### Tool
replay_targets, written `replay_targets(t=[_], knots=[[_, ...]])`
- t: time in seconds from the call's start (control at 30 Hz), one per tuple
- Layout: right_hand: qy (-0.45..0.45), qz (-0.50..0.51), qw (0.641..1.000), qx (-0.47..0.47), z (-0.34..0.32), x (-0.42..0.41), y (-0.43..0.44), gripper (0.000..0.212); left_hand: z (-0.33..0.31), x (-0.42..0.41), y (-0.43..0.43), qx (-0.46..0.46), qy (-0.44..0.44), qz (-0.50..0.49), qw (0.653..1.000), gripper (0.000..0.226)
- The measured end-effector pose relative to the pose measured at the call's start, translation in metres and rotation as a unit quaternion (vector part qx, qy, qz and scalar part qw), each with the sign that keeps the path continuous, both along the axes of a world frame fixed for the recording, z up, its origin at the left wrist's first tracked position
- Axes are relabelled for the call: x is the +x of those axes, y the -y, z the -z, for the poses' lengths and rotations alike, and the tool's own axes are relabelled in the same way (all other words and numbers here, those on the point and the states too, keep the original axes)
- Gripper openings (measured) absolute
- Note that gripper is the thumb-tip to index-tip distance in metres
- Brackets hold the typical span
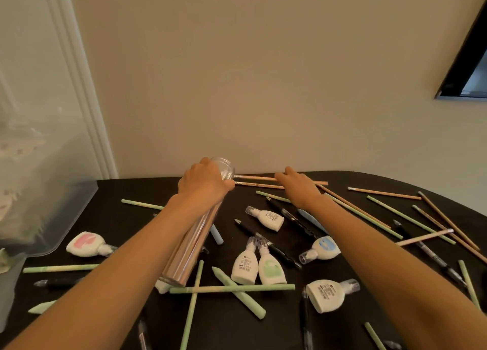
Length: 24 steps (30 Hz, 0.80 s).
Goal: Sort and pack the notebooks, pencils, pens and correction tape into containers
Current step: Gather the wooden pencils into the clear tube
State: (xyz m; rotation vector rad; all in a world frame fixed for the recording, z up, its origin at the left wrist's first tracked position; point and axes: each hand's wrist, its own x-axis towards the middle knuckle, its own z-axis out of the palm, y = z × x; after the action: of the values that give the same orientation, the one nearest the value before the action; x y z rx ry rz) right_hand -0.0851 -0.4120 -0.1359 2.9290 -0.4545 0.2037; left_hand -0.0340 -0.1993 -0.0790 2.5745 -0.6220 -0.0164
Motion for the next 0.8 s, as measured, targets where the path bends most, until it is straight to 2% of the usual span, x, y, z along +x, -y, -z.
replay_targets(t=[0.1, 0.3, 0.6, 0.7, 0.77, 0.8], knots=[[-0.017, 0.029, 0.999, 0.034, 0.005, 0.014, 0.001, 0.029, 0.003, 0.011, -0.002, 0.016, -0.006, -0.006, 1.0, 0.059], [-0.061, 0.042, 0.997, 0.022, 0.008, 0.025, 0.007, 0.021, 0.005, 0.018, -0.001, 0.027, 0.008, -0.012, 1.0, 0.059], [0.026, 0.013, 0.998, -0.058, -0.02, 0.0, -0.016, 0.017, -0.011, -0.002, -0.013, 0.021, 0.021, 0.016, 0.999, 0.061], [0.042, 0.03, 0.998, 0.04, -0.039, -0.013, -0.048, 0.028, -0.022, -0.02, -0.029, 0.005, 0.026, 0.026, 0.999, 0.058], [0.05, 0.031, 0.978, 0.199, -0.047, -0.021, -0.072, 0.031, -0.026, -0.03, -0.042, 0.0, 0.028, 0.026, 0.999, 0.057], [0.064, 0.027, 0.952, 0.297, -0.051, -0.03, -0.086, 0.033, -0.028, -0.037, -0.051, -0.002, 0.026, 0.024, 0.999, 0.057]])
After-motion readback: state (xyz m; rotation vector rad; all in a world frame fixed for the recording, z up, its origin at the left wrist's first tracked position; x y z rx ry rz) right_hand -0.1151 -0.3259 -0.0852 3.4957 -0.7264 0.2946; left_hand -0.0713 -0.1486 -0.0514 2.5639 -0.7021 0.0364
